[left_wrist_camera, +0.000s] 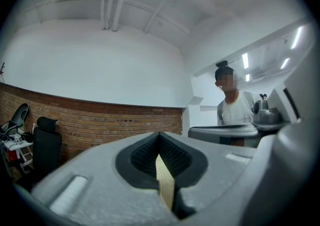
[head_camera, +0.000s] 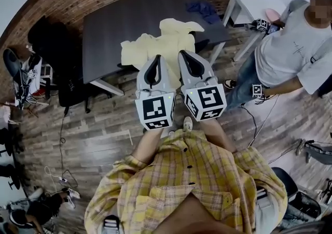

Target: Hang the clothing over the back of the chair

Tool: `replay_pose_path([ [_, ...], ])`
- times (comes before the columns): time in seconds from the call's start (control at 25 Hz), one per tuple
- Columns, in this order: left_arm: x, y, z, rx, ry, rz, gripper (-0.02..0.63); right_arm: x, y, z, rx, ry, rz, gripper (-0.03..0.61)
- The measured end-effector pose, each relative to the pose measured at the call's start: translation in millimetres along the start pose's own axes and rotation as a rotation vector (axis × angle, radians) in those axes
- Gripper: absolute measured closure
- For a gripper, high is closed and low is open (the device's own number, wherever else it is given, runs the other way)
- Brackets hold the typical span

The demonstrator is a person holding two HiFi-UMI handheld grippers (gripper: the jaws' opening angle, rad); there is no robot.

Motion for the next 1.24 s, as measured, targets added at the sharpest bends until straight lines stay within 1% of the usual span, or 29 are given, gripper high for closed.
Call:
replay_pose_path([
  [0.32,-10.6,6.3,3.1,0.005,0.000,-0.012,0.617,-8.2,8.3,1.0,0.001,0.016,0.012,0.588],
  [1.24,-14.5,5.7,-4.0,0.016,0.016,-0.008,0.617,-13.1,4.4,1.9,-0.012,0.025,0.006,0.588],
])
Point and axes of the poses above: the fingertips, and each gripper's own axes: y backward along the fingers, z to its right, x out of its top, the point moved 9 cm from there along y, backward along the fingers, and after that the axes turned 8 degrees about z, right-handed, at the moved point
